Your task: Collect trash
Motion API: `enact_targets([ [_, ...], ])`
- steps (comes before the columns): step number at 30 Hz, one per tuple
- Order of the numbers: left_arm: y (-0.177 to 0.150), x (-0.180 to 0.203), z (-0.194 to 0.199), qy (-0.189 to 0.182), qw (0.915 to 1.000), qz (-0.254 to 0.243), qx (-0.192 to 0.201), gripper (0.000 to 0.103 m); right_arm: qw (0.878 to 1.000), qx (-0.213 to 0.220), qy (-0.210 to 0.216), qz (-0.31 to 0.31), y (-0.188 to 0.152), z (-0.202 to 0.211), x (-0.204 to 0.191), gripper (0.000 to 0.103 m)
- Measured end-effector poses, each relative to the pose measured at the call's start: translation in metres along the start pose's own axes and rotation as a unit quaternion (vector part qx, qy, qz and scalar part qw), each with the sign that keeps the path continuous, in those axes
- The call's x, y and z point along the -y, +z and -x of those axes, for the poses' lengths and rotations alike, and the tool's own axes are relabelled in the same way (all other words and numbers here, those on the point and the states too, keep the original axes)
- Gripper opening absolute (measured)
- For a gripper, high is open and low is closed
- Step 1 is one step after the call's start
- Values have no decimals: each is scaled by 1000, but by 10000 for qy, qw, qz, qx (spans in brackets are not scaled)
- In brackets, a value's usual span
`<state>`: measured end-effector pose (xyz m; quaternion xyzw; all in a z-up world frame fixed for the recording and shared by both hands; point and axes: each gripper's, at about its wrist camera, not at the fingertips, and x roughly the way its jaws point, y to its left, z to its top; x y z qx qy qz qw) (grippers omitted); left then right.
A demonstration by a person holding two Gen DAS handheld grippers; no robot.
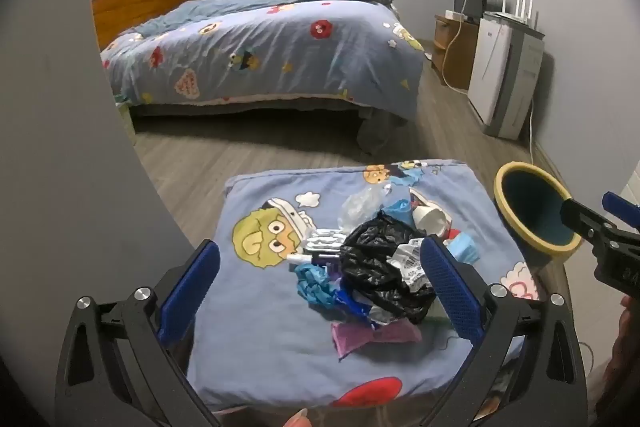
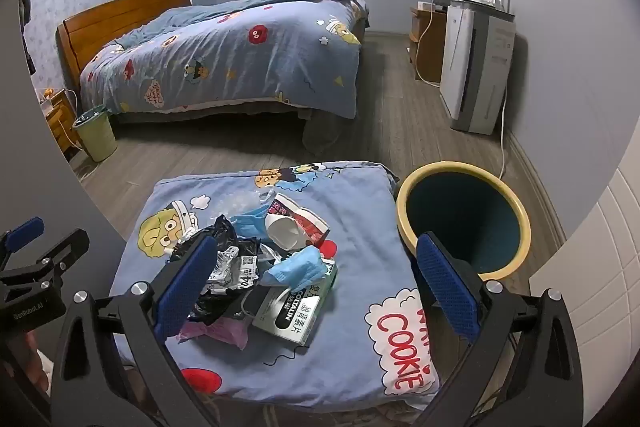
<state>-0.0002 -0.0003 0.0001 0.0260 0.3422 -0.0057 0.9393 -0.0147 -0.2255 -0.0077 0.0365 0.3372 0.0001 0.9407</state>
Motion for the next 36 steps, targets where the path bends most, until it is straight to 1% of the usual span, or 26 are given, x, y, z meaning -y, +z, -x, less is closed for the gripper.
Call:
enact_targets([
  [34,0,0,0,-53,10000,53,-37,100,10000,-18,-36,23,2,-1,-3,98],
  [36,0,0,0,-50,10000,48,-41,100,10000,-13,-44,18,-4,-2,0,98],
])
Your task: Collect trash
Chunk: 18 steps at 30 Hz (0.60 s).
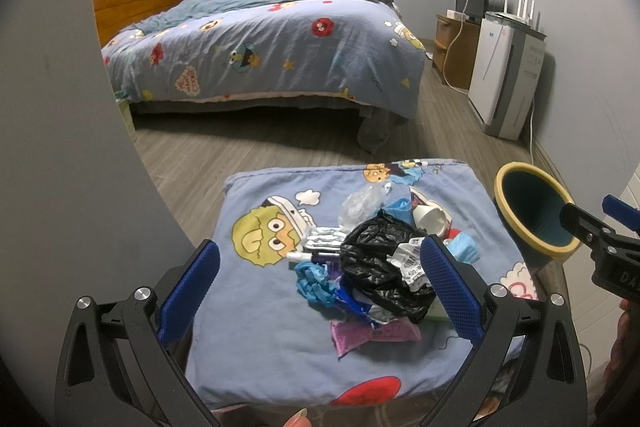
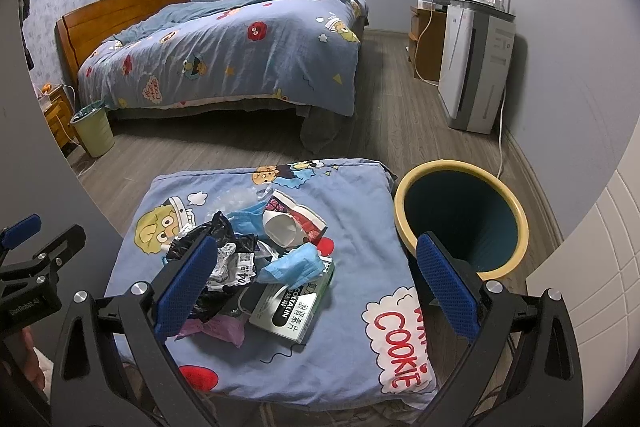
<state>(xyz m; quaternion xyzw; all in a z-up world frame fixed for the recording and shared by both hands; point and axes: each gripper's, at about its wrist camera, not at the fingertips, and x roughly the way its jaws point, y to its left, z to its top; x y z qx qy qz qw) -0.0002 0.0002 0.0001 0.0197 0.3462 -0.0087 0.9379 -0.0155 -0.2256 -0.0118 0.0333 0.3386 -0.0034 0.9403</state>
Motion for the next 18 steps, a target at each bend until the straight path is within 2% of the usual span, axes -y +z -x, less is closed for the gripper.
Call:
enact_targets([
  [18,0,0,0,-4,10000,2,-17,100,10000,-55,-61,-30,2,-2,0,98],
])
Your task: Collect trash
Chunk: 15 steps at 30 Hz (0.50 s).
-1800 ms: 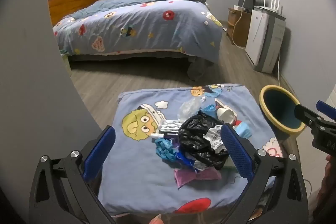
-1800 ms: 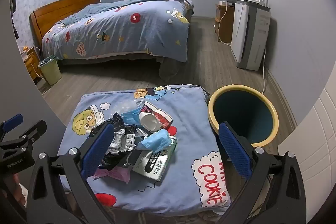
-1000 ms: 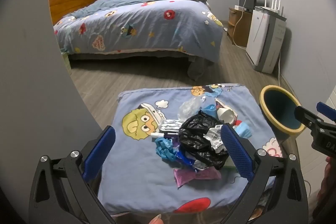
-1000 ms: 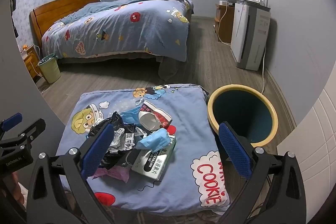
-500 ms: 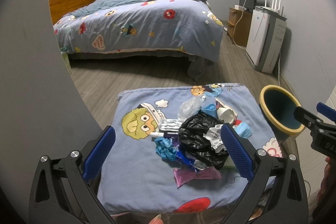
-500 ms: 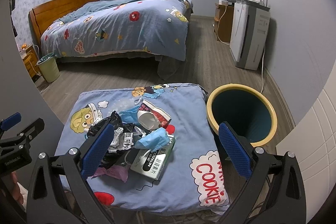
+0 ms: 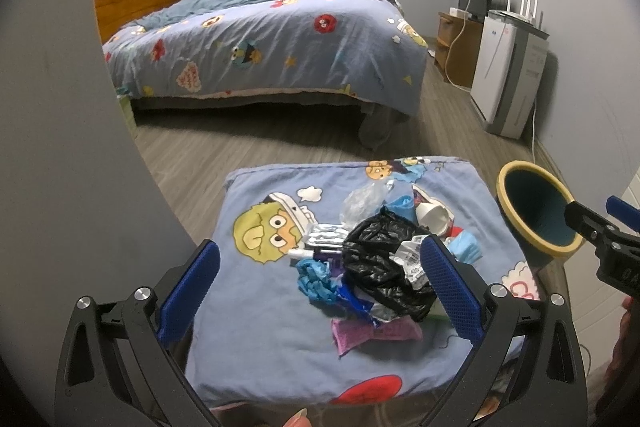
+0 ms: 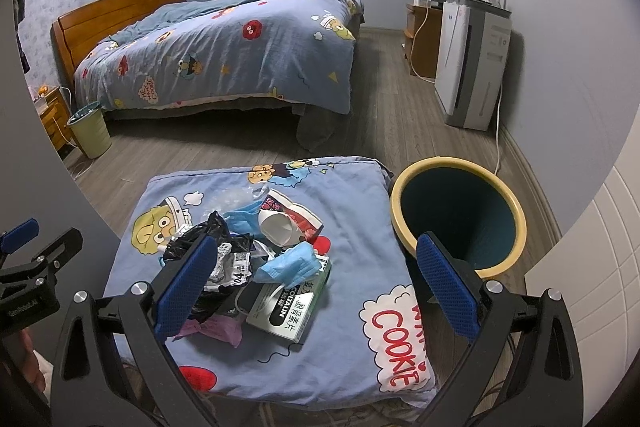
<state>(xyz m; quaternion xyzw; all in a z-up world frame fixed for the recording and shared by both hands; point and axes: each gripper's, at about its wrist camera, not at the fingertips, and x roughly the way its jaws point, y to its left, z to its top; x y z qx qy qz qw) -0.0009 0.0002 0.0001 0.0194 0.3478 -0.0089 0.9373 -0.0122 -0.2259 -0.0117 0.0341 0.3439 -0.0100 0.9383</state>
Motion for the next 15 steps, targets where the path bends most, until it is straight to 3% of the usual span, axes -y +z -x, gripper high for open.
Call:
enact_targets([
  [15,-9,-5,-9,24,10000,-4,-23,100,10000,-5,-1,8,0,-1,-1,98],
])
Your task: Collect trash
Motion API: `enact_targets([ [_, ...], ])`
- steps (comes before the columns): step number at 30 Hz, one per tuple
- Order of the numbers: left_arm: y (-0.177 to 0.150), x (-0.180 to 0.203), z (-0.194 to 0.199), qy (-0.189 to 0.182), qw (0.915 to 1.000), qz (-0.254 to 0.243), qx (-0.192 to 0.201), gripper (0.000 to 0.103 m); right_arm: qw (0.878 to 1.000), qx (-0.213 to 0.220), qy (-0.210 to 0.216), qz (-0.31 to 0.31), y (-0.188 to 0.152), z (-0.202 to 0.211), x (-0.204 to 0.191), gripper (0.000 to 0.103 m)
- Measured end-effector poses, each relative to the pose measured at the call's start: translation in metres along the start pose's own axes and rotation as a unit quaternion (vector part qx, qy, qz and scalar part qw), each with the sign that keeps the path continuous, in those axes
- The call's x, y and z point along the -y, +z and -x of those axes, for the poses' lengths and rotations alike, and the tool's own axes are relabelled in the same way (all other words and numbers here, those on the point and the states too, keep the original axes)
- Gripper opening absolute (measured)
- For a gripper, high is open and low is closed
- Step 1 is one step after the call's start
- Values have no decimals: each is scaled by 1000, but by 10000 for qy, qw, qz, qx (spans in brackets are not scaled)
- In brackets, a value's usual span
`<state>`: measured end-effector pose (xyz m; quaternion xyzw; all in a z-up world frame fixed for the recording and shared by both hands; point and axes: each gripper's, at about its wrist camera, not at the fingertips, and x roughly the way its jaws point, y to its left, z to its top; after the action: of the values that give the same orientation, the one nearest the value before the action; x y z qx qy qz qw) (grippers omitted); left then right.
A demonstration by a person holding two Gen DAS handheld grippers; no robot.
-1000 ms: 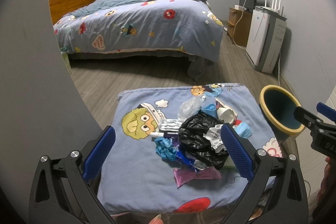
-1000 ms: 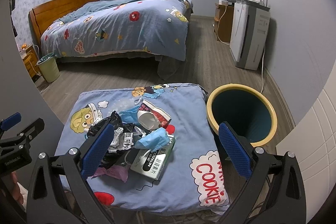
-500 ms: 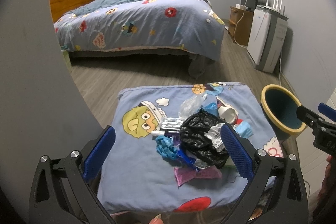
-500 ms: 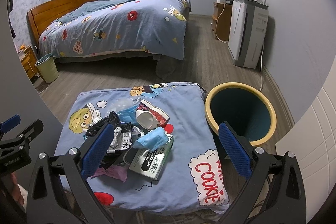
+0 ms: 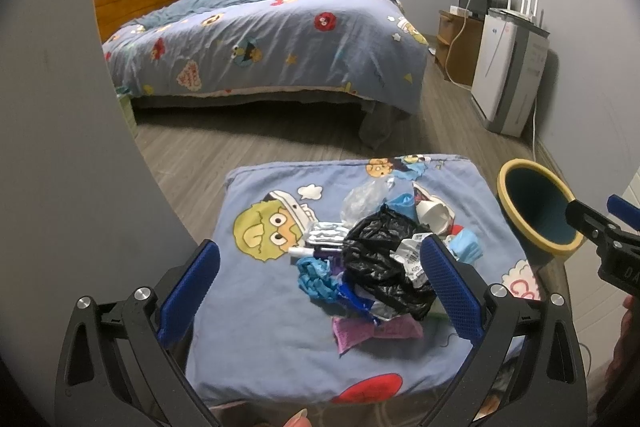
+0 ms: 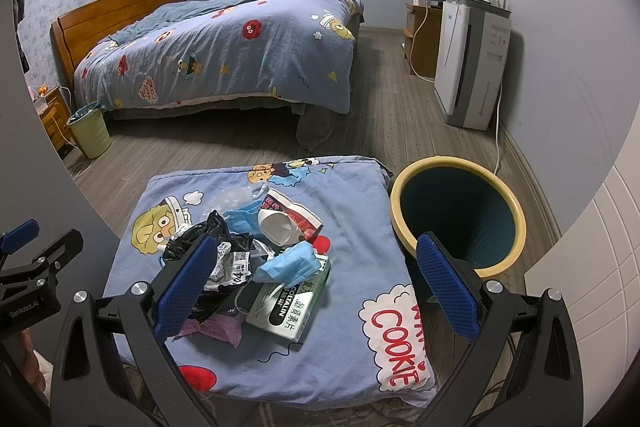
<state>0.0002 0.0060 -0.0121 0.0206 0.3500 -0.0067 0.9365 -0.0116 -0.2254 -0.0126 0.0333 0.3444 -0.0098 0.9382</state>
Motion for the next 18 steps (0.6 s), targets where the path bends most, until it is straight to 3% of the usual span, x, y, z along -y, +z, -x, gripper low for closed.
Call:
enact_targets([
  [9,-15,-4,-10,-62,9999,-88,-12,100,10000,-11,-7,-10,-1,0,1,98],
  [18,-7,6,-1,-39,9997,-243,67,100,10000,-36,-38,-39,-3,-2,3,98],
])
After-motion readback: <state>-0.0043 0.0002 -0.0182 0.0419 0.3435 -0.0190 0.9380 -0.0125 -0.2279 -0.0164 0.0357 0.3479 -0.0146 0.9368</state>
